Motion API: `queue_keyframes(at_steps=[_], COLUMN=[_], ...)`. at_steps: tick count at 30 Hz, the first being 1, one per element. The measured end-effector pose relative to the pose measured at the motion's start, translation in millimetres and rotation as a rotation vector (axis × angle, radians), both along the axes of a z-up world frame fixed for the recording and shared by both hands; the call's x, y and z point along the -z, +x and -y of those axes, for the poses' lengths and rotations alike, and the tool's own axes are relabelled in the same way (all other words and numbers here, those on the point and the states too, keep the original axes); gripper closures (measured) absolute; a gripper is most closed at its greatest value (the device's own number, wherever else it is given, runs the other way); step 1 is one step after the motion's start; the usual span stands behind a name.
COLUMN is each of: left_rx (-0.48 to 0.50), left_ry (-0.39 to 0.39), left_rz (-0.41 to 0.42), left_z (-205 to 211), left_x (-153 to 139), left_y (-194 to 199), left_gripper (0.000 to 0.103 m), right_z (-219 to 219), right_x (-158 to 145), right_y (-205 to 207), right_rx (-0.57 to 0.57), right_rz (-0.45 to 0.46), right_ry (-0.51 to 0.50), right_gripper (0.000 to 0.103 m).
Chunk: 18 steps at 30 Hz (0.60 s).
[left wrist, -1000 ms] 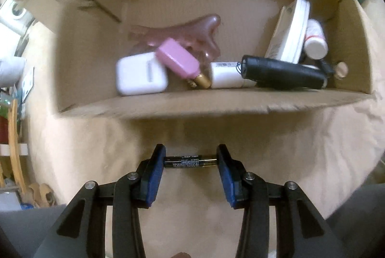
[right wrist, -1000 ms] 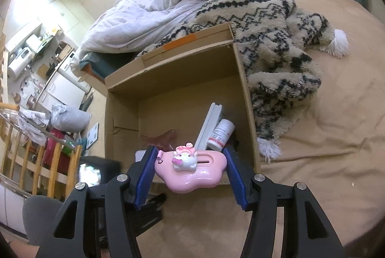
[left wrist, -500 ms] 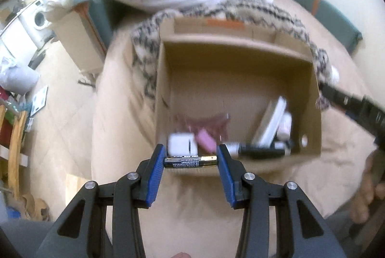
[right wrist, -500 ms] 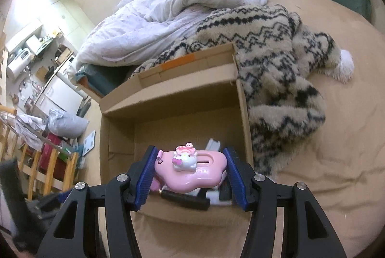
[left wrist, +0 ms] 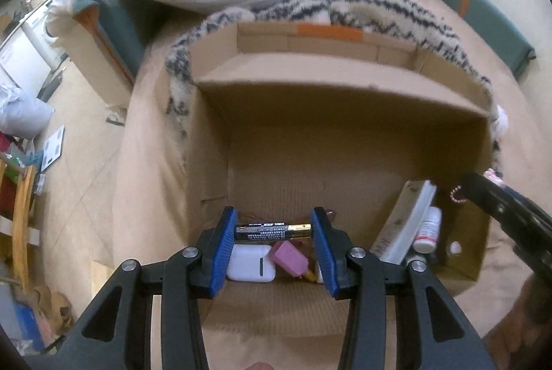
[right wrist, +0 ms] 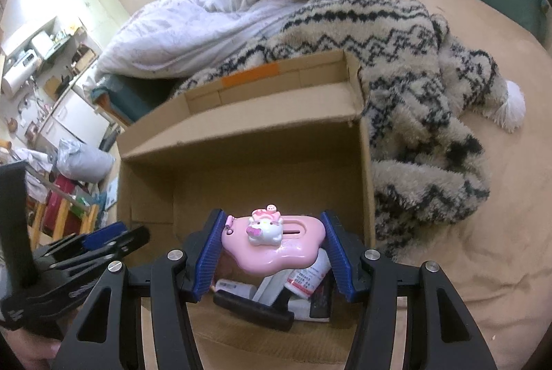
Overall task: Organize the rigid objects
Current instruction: 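Carry the battery and Hello Kitty item over the box with both tools, then open both tools to drop the battery and Hello Kitty item into the box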
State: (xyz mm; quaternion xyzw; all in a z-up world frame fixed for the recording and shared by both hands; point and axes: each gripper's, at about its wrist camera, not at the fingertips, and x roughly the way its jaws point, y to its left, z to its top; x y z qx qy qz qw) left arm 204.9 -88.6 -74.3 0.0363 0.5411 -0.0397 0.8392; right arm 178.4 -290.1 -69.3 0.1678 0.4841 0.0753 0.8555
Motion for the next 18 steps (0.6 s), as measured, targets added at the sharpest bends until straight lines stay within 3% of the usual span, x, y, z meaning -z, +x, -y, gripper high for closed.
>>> queue_keyframes(at_steps=[6,18], left_rx=[0.002,0.001], left_ry=[0.011,0.031], left_rz=[-0.042,-0.052], left_z=[3,-2], left_x=[22,31], left_y=[3,2], left_gripper=[0.063,0.063], right_z=[-6,-12], right_x=[14,22], right_y=[1,0], right_rx=[-0.020,-0.032], right_rz=[-0.047,-0.077], right_ry=[-0.017,-0.030], right_gripper=[0.043,0.043])
